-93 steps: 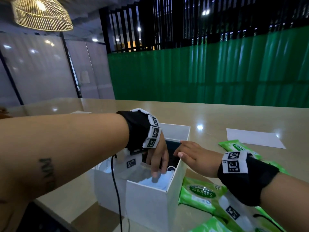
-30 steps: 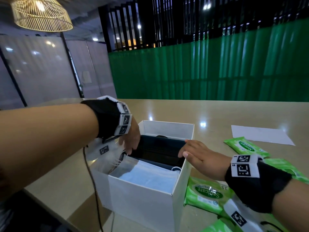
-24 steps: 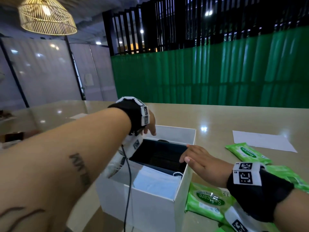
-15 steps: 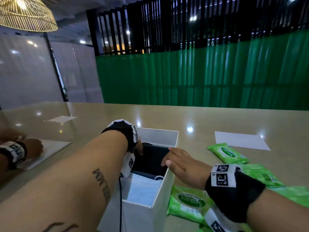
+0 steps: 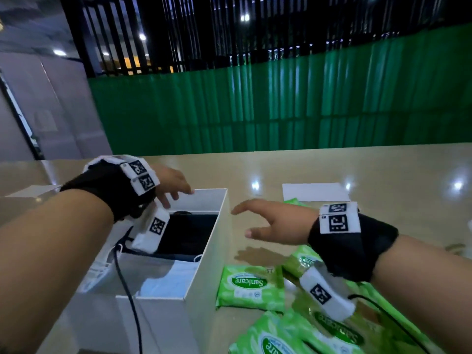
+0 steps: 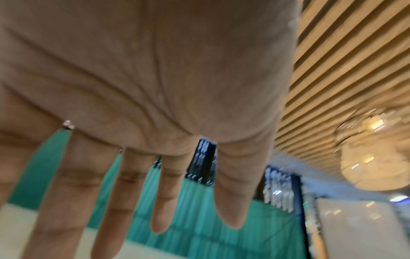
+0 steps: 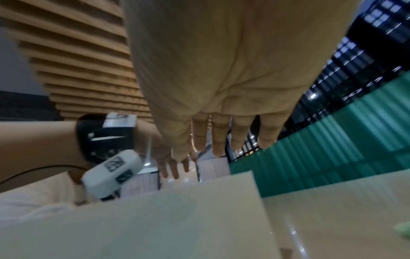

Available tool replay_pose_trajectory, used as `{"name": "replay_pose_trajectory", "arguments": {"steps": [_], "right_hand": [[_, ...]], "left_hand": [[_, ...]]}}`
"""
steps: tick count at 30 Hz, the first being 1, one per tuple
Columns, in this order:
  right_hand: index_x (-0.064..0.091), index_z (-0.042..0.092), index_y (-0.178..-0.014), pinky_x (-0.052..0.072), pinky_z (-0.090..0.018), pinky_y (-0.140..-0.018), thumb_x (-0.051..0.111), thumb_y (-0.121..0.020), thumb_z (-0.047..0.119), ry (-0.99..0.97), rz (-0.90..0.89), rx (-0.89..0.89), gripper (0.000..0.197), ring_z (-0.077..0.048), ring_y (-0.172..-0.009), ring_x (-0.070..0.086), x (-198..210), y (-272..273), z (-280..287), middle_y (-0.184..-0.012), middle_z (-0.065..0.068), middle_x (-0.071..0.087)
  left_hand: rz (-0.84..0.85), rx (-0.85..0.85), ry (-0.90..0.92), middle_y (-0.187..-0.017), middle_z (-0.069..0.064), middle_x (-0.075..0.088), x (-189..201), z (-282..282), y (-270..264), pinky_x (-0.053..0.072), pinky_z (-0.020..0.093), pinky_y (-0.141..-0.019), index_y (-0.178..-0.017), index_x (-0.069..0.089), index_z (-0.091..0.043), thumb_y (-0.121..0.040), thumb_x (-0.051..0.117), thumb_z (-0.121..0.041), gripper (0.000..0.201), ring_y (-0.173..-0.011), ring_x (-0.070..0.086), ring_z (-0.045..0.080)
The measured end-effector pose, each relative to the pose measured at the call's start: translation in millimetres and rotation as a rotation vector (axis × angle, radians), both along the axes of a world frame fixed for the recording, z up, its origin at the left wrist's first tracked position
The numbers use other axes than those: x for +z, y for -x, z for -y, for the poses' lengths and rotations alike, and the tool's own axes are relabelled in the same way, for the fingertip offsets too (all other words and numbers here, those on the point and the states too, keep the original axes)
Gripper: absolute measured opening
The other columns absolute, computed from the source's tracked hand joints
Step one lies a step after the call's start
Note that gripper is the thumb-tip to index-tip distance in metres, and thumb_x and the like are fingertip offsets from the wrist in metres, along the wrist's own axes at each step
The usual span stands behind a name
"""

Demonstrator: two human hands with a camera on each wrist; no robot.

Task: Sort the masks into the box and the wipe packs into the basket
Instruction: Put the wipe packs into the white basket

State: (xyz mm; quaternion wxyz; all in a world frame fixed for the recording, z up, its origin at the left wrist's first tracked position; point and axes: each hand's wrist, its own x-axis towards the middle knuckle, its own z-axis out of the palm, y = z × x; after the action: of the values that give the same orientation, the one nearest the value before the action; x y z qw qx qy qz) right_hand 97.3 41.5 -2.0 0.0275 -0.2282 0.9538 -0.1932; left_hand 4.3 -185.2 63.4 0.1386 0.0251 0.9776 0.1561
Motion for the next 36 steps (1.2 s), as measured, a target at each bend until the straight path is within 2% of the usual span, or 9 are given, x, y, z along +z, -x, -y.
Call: {"name": "replay_pose_trajectory", "arguments": {"steps": [6, 12, 16, 20, 24, 28, 30, 32, 36], "right_hand": [[0.058, 0.035, -0.108, 0.045, -0.028, -0.096, 0.059, -0.090, 0.037, -0.033, 0.025, -0.387, 0.018, -0.008, -0.108, 0.058, 4, -32, -107, -0.113, 0.014, 0.061], [0.058, 0.033, -0.100, 0.042, -0.023, -0.084, 0.058, -0.089, 0.043, -0.202, 0.131, -0.650, 0.015, -0.009, -0.098, 0.057, -2, -94, -176, -0.104, 0.012, 0.061], [0.055, 0.035, -0.110, 0.041, -0.025, -0.092, 0.056, -0.086, 0.052, -0.455, 0.345, -0.673, 0.029, -0.009, -0.101, 0.051, -27, -121, -193, -0.115, 0.009, 0.057], [0.034, 0.028, -0.140, 0.038, -0.025, -0.100, 0.064, -0.081, 0.049, -0.515, 0.399, -0.655, 0.069, -0.015, -0.124, 0.047, -52, -133, -191, -0.140, 0.005, 0.043], [0.026, 0.030, -0.145, 0.039, -0.030, -0.102, 0.075, -0.074, 0.039, -0.501, 0.408, -0.548, 0.087, -0.018, -0.130, 0.043, -68, -126, -187, -0.147, 0.004, 0.033], [0.024, 0.036, -0.146, 0.041, -0.030, -0.099, 0.076, -0.073, 0.035, -0.547, 0.425, -0.515, 0.090, -0.020, -0.126, 0.047, -70, -113, -185, -0.147, 0.006, 0.033], [0.026, 0.036, -0.145, 0.045, -0.034, -0.098, 0.077, -0.073, 0.035, -0.562, 0.488, -0.506, 0.089, -0.024, -0.122, 0.051, -66, -106, -186, -0.144, 0.004, 0.037], [0.028, 0.035, -0.145, 0.046, -0.034, -0.096, 0.077, -0.074, 0.033, -0.576, 0.530, -0.494, 0.086, -0.025, -0.121, 0.052, -62, -101, -188, -0.142, 0.001, 0.043], [0.035, 0.028, -0.141, 0.045, -0.030, -0.086, 0.077, -0.076, 0.026, -0.566, 0.539, -0.485, 0.077, -0.027, -0.115, 0.055, -59, -96, -184, -0.137, -0.002, 0.048]], "left_hand": [[-0.079, -0.370, -0.234, -0.110, 0.001, 0.060, 47, -65, -71, 0.049, 0.038, -0.092, -0.116, 0.052, -0.022, -0.094, 0.049, -0.036, 0.026, -0.102, 0.063, 0.019], [-0.090, -0.613, -0.087, -0.098, -0.004, 0.064, 14, -144, -109, 0.053, 0.033, -0.083, -0.111, 0.054, -0.033, -0.081, 0.058, -0.057, 0.039, -0.089, 0.064, 0.015], [-0.052, -0.566, 0.076, -0.077, -0.003, 0.054, -30, -182, -102, 0.039, 0.023, -0.060, -0.104, 0.050, -0.024, -0.087, 0.058, -0.050, 0.031, -0.069, 0.053, 0.013], [0.120, -0.390, 0.023, -0.130, 0.007, 0.054, -77, -192, -89, 0.046, 0.029, -0.095, -0.130, 0.048, -0.012, -0.088, 0.058, -0.048, 0.057, -0.119, 0.053, 0.023], [0.090, -0.283, 0.150, -0.138, 0.007, 0.049, -108, -189, -82, 0.040, 0.028, -0.089, -0.136, 0.046, -0.014, -0.086, 0.062, -0.046, 0.061, -0.118, 0.050, 0.023], [0.096, -0.302, 0.279, -0.124, -0.001, 0.061, -132, -189, -70, 0.046, 0.025, -0.079, -0.116, 0.063, -0.026, -0.074, 0.068, -0.058, 0.053, -0.102, 0.059, 0.019], [0.118, -0.248, 0.231, -0.098, -0.001, 0.072, -147, -194, -57, 0.052, 0.023, -0.076, -0.090, 0.070, -0.022, -0.043, 0.072, -0.074, 0.070, -0.084, 0.065, 0.014], [0.117, -0.215, 0.212, -0.082, -0.005, 0.071, -155, -199, -48, 0.055, 0.030, -0.080, -0.083, 0.070, -0.021, -0.022, 0.065, -0.083, 0.088, -0.078, 0.068, 0.015], [0.149, -0.206, 0.220, -0.089, -0.005, 0.070, -146, -197, -55, 0.051, 0.024, -0.073, -0.084, 0.069, -0.024, -0.031, 0.064, -0.085, 0.080, -0.077, 0.065, 0.013]]}}
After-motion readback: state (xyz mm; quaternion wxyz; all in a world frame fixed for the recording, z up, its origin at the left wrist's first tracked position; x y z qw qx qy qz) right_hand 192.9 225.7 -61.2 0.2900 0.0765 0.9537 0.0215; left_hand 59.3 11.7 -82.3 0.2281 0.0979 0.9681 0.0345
